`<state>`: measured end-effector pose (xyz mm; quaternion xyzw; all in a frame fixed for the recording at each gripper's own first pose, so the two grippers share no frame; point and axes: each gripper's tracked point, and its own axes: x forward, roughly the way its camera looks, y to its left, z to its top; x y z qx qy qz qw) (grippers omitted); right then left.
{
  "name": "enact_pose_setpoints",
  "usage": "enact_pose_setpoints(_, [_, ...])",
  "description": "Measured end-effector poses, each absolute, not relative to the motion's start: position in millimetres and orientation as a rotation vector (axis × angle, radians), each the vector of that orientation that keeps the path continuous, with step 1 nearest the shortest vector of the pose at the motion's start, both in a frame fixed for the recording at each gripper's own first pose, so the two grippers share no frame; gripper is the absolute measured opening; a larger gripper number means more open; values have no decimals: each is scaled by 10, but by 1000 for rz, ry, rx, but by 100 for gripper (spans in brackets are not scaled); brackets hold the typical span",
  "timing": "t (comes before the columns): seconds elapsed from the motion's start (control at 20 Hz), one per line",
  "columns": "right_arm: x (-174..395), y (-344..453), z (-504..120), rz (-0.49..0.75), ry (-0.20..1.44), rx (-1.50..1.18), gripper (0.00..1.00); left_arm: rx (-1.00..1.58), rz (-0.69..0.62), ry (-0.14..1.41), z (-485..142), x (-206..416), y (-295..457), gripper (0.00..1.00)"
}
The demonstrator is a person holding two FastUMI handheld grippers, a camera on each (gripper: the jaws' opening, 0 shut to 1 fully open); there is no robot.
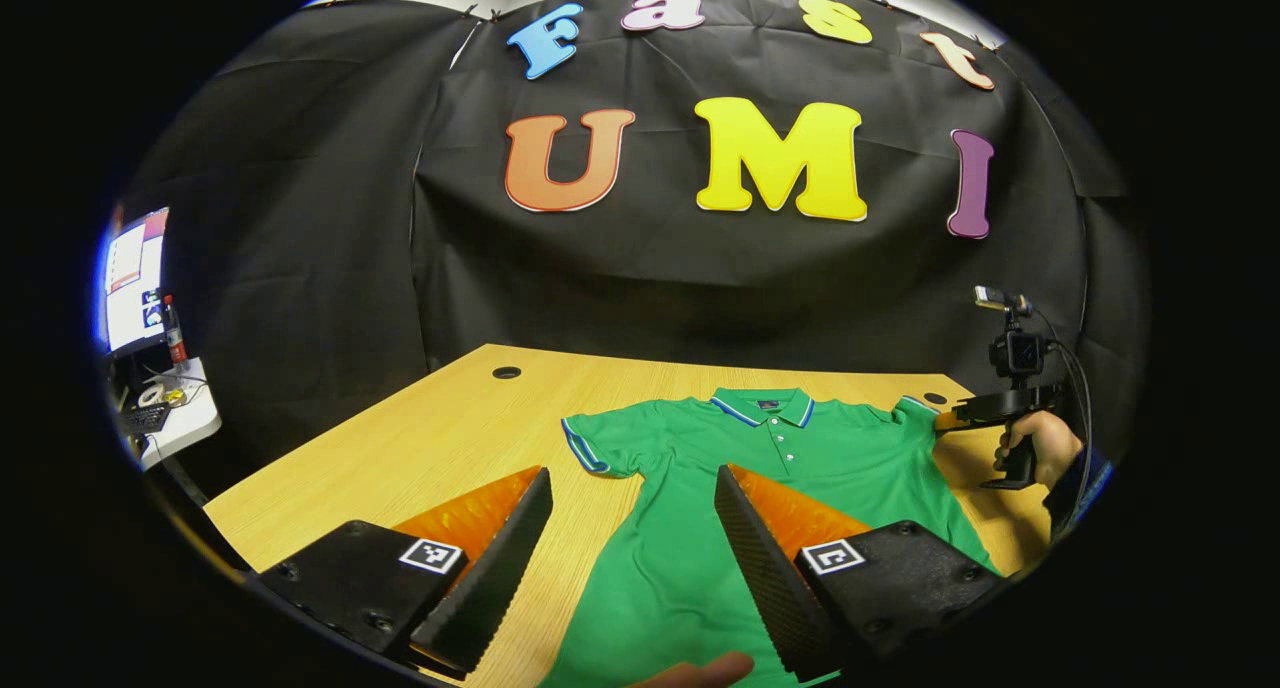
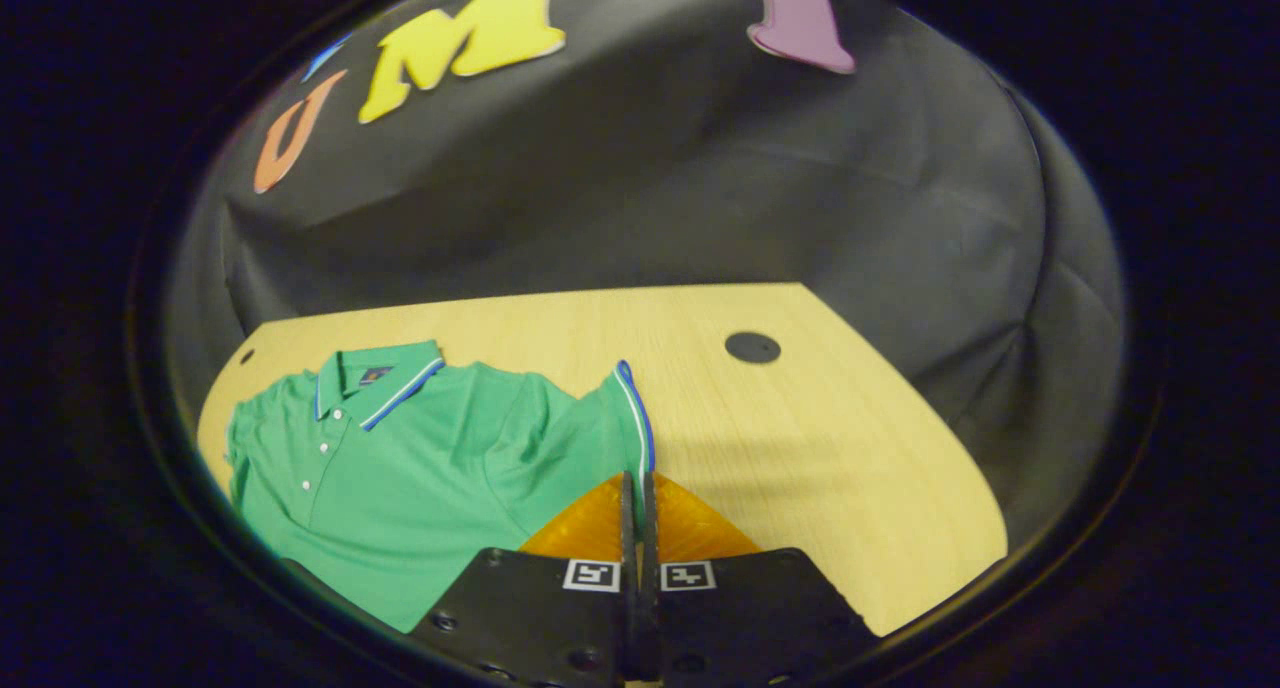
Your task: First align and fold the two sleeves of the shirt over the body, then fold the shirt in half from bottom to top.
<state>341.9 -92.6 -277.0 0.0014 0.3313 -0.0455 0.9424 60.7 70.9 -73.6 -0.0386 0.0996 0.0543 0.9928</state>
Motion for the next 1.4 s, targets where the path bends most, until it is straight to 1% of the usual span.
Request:
enact_pose_setpoints(0.15, [3417,-584,-2530,-43,603,-136,0,-72,123,201,-751,611,767,100])
enact_pose_setpoints(0.3, [3322,-46,-2301,56,550,-108,0,-66,151,201,-763,622,854,100])
enact_pose_setpoints(0.35, [3266,129,-2182,101,527,-65,2,-66,157,203,-771,629,870,100])
enact_pose_setpoints(0.4, [3184,314,-2052,165,503,-22,10,-68,163,202,-775,638,893,100])
enact_pose_setpoints(0.5, [3021,389,-1721,207,443,-5,67,-65,186,204,-789,659,946,100])
enact_pose_setpoints(0.55, [2926,281,-1541,199,400,-17,96,-69,209,200,-787,669,995,100])
enact_pose_setpoints(0.7, [2508,29,-1052,207,277,-30,95,-130,231,187,-771,759,986,100])
enact_pose_setpoints(0.9, [1855,-370,-702,192,189,-22,95,-141,241,226,-773,905,937,100])
enact_pose_setpoints(1.05, [1404,-565,-608,207,138,-21,95,-167,231,236,-636,1062,907,100])
enact_pose_setpoints(1.2, [1002,-707,-597,219,106,18,96,-194,262,216,-428,1349,1063,100])
enact_pose_setpoints(1.4, [686,-978,-696,179,84,37,96,-251,326,283,-520,1832,1376,100])
